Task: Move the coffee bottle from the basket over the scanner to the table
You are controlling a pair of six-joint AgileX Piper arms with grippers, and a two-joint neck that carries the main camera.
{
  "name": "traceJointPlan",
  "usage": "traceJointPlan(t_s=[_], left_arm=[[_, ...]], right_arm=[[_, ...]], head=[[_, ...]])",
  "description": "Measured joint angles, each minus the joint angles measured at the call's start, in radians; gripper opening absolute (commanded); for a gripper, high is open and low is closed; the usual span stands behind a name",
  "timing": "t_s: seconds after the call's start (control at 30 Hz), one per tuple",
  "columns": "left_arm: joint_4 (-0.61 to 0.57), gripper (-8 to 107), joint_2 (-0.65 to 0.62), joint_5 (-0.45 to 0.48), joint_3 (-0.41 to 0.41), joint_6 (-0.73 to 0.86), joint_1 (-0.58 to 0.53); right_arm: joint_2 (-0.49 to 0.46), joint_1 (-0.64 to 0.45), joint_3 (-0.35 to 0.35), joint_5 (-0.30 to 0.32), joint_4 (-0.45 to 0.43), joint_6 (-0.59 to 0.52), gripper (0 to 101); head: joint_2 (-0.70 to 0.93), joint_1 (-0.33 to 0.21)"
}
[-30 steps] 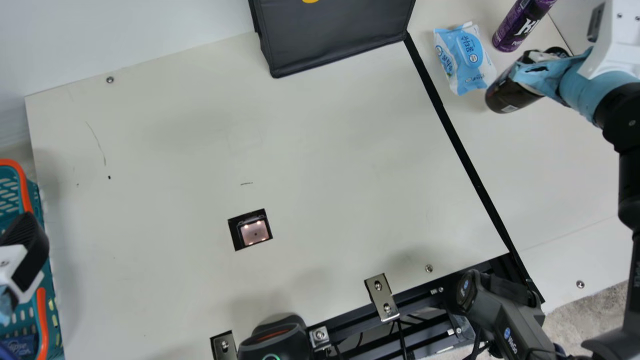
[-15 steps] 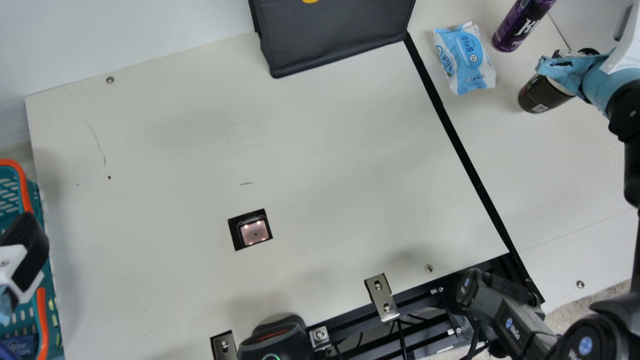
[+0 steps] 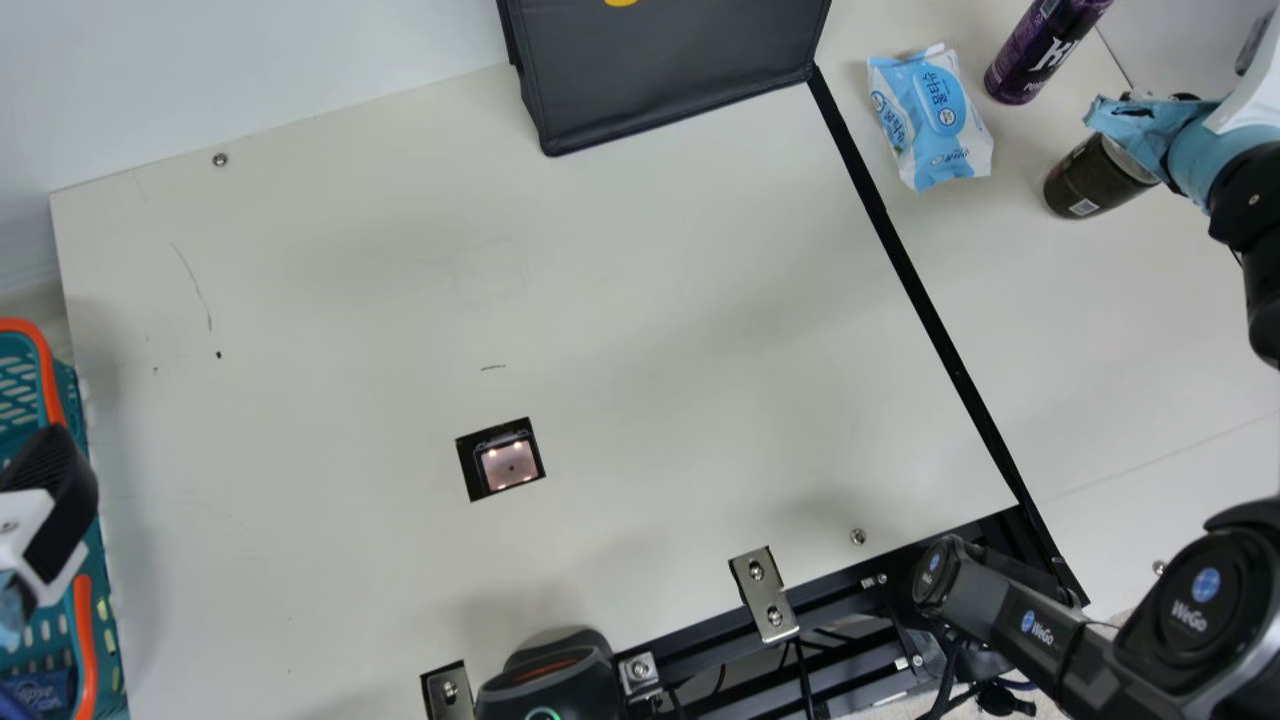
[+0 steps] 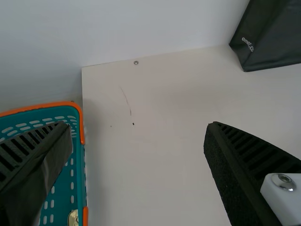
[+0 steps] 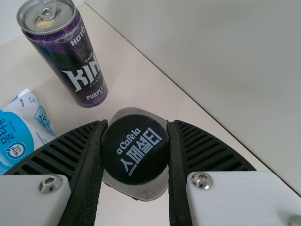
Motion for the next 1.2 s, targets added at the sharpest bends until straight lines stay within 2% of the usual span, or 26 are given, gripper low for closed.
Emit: traceJointPlan(t_s=[0.47, 0.9, 1.07, 1.2], left_arm=[[0.000, 90, 0.000, 0.000, 0.000, 0.000, 0.000], [0.000, 90, 0.000, 0.000, 0.000, 0.000, 0.000], [0.000, 90, 0.000, 0.000, 0.000, 0.000, 0.000], [0.000, 90, 0.000, 0.000, 0.000, 0.000, 0.000]], right_arm=[[0.039, -0.011, -0.006, -0.032, 0.050, -0.038, 50], [0.026, -0.011, -0.006, -0.034, 0.080, -0.077, 94], [-0.029, 0.000, -0.006, -0.025, 0.045, -0.073, 95], [-0.096, 0.036, -0.011, 0.020, 0.000, -0.054, 95]], head=[[0.000, -0.002], [0.000, 0.000], [0.000, 0.000], [0.000, 0.000]])
